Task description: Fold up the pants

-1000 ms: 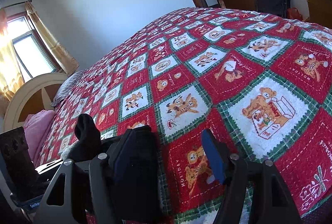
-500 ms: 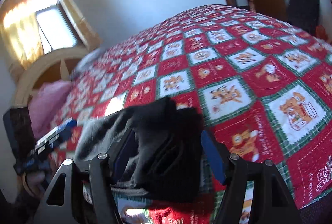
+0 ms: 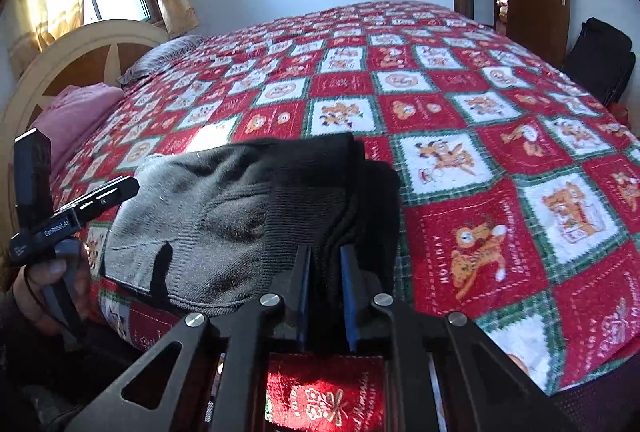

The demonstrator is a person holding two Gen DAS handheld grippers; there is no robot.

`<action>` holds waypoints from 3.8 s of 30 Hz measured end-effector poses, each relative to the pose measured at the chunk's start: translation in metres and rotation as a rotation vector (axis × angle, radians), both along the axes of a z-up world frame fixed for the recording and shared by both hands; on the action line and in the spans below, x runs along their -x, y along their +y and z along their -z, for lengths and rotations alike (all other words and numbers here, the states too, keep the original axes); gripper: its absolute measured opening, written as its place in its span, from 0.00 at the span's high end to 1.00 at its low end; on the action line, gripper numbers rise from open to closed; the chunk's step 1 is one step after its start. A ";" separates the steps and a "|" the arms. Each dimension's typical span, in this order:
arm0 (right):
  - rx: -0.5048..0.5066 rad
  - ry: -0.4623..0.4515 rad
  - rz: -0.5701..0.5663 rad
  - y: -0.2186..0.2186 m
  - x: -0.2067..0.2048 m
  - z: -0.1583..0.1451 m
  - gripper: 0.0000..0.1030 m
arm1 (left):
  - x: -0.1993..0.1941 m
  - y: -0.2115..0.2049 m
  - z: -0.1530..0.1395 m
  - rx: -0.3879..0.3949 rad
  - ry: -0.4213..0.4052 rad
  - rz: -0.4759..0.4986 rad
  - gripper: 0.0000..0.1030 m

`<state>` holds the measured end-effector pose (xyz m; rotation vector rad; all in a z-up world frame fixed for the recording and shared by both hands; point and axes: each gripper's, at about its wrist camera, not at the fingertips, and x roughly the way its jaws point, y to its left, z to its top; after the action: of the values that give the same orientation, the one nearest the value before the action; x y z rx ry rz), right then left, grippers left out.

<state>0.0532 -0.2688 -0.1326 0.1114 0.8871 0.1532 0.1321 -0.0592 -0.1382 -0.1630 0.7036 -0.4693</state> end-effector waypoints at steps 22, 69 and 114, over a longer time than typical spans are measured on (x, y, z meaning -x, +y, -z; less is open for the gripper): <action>-0.060 0.066 0.088 -0.005 -0.065 0.026 0.68 | -0.003 -0.004 0.013 -0.092 0.031 -0.023 0.00; -0.016 0.004 -0.040 0.006 -0.043 0.000 0.56 | -0.014 -0.049 -0.009 -0.220 0.030 0.054 0.00; -0.280 0.098 0.102 -0.053 -0.047 0.042 0.50 | -0.004 -0.014 0.033 -0.137 0.067 0.007 0.00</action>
<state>0.0999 -0.3221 -0.1748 0.4268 0.9519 0.1773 0.1359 -0.0729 -0.1707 -0.0480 0.8000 -0.4229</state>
